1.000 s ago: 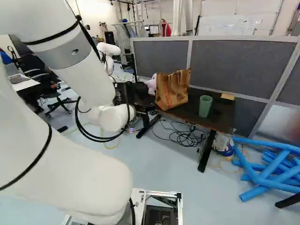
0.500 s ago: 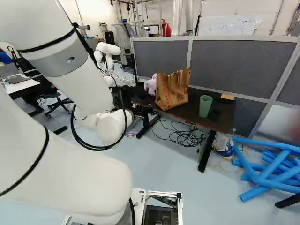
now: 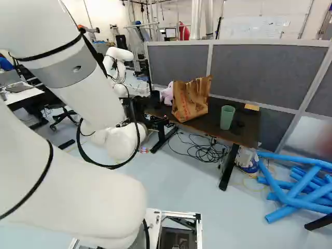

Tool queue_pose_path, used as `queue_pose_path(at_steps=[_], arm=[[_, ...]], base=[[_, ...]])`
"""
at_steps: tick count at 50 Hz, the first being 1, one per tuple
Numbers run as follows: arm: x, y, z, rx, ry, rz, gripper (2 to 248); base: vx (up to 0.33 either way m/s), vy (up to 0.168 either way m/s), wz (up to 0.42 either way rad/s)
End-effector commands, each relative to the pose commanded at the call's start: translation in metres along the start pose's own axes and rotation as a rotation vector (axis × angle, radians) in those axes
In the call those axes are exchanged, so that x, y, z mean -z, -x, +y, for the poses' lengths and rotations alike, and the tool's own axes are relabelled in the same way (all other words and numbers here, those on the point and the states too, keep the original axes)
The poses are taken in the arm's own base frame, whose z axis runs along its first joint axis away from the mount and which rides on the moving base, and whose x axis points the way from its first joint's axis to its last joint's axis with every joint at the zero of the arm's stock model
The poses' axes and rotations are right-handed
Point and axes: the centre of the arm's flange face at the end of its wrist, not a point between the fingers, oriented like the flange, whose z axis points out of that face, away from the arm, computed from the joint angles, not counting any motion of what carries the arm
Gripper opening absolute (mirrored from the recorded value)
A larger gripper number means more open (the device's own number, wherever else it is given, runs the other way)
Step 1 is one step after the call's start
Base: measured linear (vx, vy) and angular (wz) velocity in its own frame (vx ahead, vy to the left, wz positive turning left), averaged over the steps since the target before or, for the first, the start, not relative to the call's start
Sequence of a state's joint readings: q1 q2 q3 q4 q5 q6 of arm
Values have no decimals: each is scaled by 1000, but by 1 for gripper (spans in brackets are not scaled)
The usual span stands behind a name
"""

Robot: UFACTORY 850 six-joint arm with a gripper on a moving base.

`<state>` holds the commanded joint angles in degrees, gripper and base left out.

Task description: Pick up the bag on the ground and place it on the table

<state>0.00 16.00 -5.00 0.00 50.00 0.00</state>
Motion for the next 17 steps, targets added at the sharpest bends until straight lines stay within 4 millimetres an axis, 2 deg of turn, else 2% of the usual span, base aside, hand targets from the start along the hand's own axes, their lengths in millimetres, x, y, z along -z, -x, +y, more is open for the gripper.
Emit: queue_pose_path(at_steps=[17], arm=[[0, 0, 0, 0, 0, 0, 247]], base=[[0, 0, 0]])
